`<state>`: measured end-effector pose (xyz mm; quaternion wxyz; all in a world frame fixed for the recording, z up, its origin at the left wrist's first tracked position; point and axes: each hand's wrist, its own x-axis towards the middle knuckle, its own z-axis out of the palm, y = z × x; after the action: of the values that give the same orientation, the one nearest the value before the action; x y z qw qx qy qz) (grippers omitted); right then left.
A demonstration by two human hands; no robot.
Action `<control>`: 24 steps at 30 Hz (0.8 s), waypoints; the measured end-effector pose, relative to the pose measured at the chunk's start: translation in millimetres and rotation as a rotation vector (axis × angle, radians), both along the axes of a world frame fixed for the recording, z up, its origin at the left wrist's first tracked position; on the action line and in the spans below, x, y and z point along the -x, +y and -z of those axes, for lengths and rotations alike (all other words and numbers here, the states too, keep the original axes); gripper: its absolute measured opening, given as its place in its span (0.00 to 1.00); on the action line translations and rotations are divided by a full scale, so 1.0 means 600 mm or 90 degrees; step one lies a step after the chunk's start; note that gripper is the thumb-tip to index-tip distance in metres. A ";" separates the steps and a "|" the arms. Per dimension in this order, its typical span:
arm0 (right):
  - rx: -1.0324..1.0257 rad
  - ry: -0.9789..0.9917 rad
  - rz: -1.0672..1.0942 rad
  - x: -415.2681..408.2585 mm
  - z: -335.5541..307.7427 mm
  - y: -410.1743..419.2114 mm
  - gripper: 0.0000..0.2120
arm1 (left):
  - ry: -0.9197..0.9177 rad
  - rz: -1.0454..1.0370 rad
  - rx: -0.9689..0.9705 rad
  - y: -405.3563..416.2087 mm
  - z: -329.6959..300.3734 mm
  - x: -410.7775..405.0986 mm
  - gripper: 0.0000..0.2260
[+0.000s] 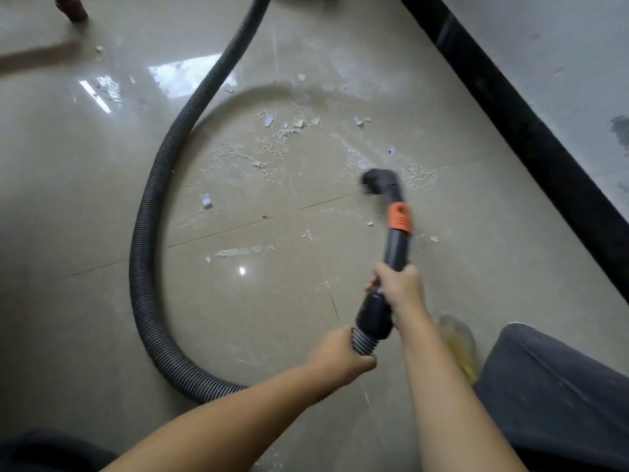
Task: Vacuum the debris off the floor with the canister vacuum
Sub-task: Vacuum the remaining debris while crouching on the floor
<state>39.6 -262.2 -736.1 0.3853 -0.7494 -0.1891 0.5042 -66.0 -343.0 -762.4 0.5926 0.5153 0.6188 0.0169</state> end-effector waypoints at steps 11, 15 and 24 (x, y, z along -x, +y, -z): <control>0.060 -0.019 0.097 0.052 0.035 -0.088 0.08 | 0.120 0.125 -0.004 -0.073 0.012 0.066 0.10; 0.047 0.062 -0.071 0.122 0.025 -0.111 0.07 | 0.081 0.057 0.030 -0.116 0.005 0.120 0.12; 0.073 -0.100 0.276 -0.050 0.010 -0.188 0.11 | 0.086 0.258 -0.083 -0.115 -0.037 0.008 0.13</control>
<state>69.5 -375.0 -742.0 0.4254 -0.8301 -0.0237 0.3597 -70.6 -412.1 -740.3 0.5062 0.6665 0.5385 -0.0974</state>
